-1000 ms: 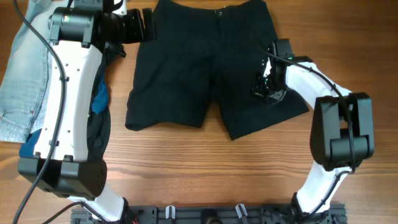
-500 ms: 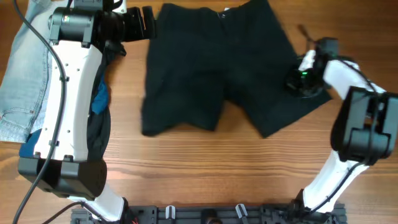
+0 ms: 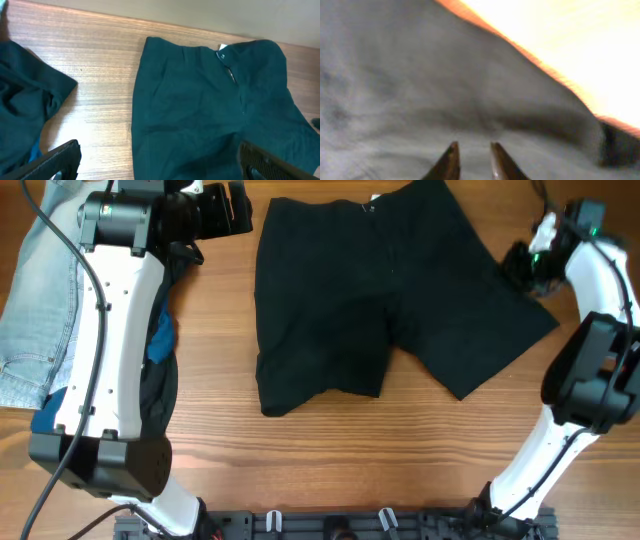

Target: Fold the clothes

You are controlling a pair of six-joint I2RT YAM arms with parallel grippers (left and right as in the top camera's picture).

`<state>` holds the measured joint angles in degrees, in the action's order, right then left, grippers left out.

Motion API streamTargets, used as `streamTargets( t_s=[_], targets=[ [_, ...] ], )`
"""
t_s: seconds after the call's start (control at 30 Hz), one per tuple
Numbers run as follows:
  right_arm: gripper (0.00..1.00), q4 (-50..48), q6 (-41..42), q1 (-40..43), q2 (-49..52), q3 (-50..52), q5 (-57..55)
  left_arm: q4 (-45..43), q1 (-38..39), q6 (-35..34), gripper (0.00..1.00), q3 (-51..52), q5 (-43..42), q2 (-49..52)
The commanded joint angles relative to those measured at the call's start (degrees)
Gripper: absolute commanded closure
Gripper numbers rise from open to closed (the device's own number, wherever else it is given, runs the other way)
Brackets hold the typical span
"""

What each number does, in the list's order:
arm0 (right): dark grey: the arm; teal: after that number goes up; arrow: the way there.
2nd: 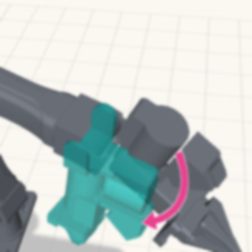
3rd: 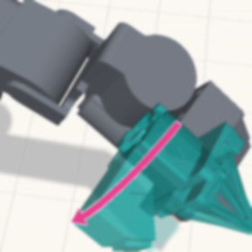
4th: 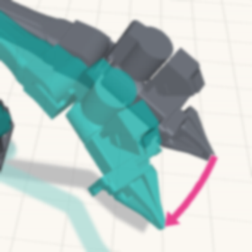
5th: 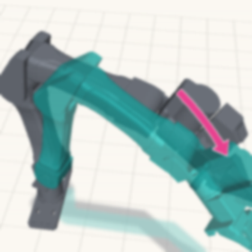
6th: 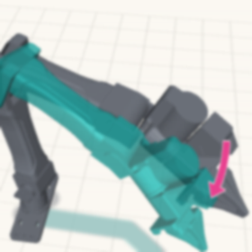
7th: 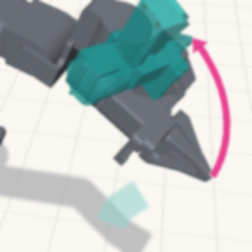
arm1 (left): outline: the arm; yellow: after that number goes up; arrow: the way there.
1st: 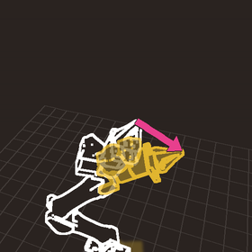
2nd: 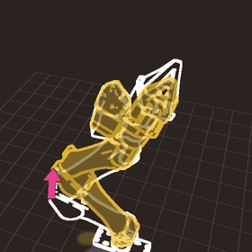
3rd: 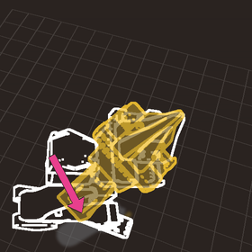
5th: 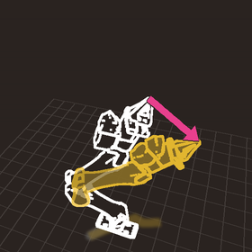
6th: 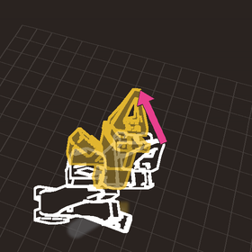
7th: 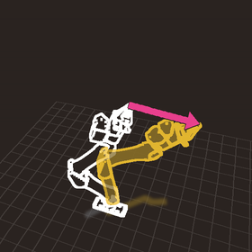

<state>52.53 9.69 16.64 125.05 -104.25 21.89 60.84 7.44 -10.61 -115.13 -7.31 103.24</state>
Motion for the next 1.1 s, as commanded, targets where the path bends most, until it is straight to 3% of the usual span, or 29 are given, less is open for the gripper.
streamTargets(
  t_s=[0.0,0.3,0.47,0.7,0.83,1.07],
  targets=[
    [0.69,12.96,-4.26,-6.80,-2.08,-10.12,7.13,-0.94,-0.24,-0.11,0.00,-0.11,1.70,-0.04],
    [0.49,28.28,-7.87,-28.74,-5.29,-9.22,5.01,-1.38,-7.37,-0.90,0.00,-0.11,3.76,-0.09],
    [0.48,28.24,-3.04,-40.15,-5.29,-4.81,-1.33,-0.39,-17.40,-5.27,0.00,-0.11,1.57,-0.26],
    [0.46,28.20,0.07,-53.16,-5.29,-0.37,-11.28,0.20,-29.79,-5.25,0.00,-0.11,-2.69,-0.24],
    [0.47,26.25,10.03,-57.09,-5.29,3.58,-15.45,0.70,-34.27,-5.25,0.00,-0.11,-2.71,-0.24],
    [0.48,23.52,24.41,-59.63,-5.29,7.19,-15.50,2.01,-34.38,-4.83,0.00,-0.11,-2.69,-0.24]
  ],
)
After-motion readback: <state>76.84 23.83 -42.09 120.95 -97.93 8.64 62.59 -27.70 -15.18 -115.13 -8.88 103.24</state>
